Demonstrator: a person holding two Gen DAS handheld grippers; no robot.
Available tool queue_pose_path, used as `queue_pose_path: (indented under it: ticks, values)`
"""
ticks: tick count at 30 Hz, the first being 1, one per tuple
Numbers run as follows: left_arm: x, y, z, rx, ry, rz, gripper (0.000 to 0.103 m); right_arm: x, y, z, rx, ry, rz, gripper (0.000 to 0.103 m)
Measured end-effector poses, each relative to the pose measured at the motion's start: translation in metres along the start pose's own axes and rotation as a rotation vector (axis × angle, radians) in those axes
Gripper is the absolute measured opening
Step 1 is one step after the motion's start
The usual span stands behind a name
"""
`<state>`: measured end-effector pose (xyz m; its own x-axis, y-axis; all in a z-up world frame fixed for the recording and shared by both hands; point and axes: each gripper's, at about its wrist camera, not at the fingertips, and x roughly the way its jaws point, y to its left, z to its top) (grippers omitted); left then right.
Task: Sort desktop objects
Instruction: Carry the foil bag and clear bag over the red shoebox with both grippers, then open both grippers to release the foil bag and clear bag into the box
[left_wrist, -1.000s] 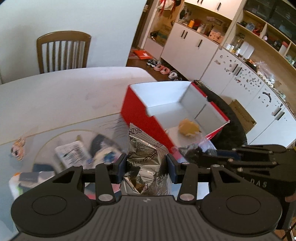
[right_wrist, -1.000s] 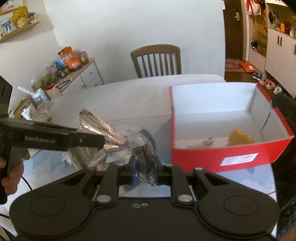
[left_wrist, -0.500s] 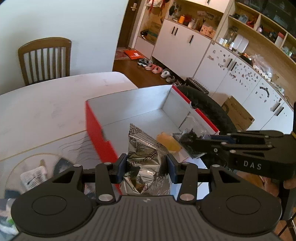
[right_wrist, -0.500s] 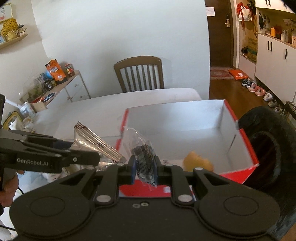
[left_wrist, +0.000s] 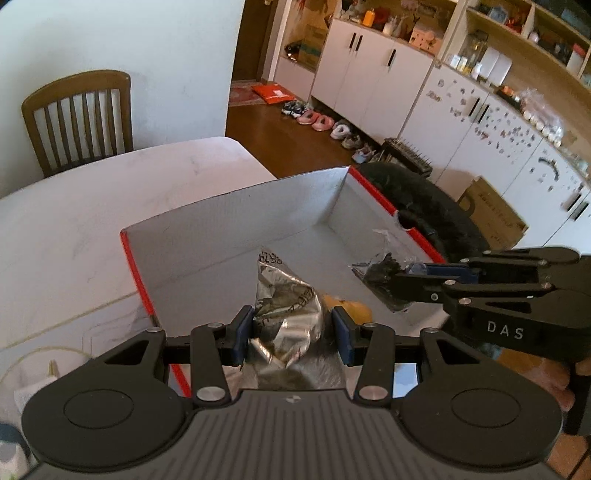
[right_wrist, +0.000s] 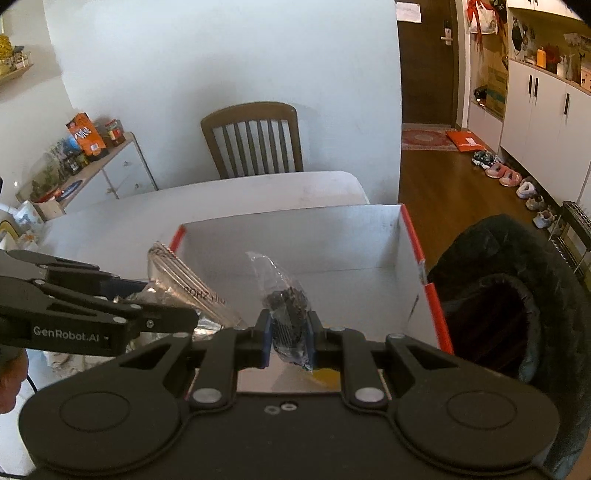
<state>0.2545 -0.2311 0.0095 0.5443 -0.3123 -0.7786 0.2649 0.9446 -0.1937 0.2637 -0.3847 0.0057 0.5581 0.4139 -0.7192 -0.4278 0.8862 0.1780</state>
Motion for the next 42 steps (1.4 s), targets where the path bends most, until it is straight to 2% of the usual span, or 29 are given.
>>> queue_pose_path:
  ticks: [10,12,13,18,27,30,39,42]
  values:
    - [0.050,0.006,0.004,-0.014,0.084,0.059,0.044,0.049,-0.022,0.006,0.001,0.097,-0.016,0.017]
    - [0.057,0.006,0.003,-0.015,0.099,0.067,0.042,0.058,-0.023,0.006,-0.007,0.112,-0.014,0.017]
    - [0.060,0.006,0.002,-0.017,0.107,0.070,0.037,0.060,-0.023,0.006,-0.013,0.118,-0.013,0.017]
    - [0.066,0.003,0.001,-0.019,0.118,0.066,0.037,0.076,-0.022,0.006,-0.047,0.149,-0.017,0.017]
    - [0.075,-0.002,0.009,0.005,0.147,0.112,0.038,0.096,-0.026,0.013,-0.059,0.192,-0.025,0.017]
    - [0.077,-0.002,0.011,0.013,0.157,0.116,0.038,0.107,-0.027,0.014,-0.047,0.231,-0.028,0.017]
    - [0.071,0.001,0.006,-0.002,0.154,0.106,0.040,0.106,-0.023,0.010,-0.078,0.229,-0.035,0.027]
    - [0.068,0.001,0.003,-0.005,0.160,0.108,0.052,0.102,-0.024,0.008,-0.076,0.225,-0.032,0.036]
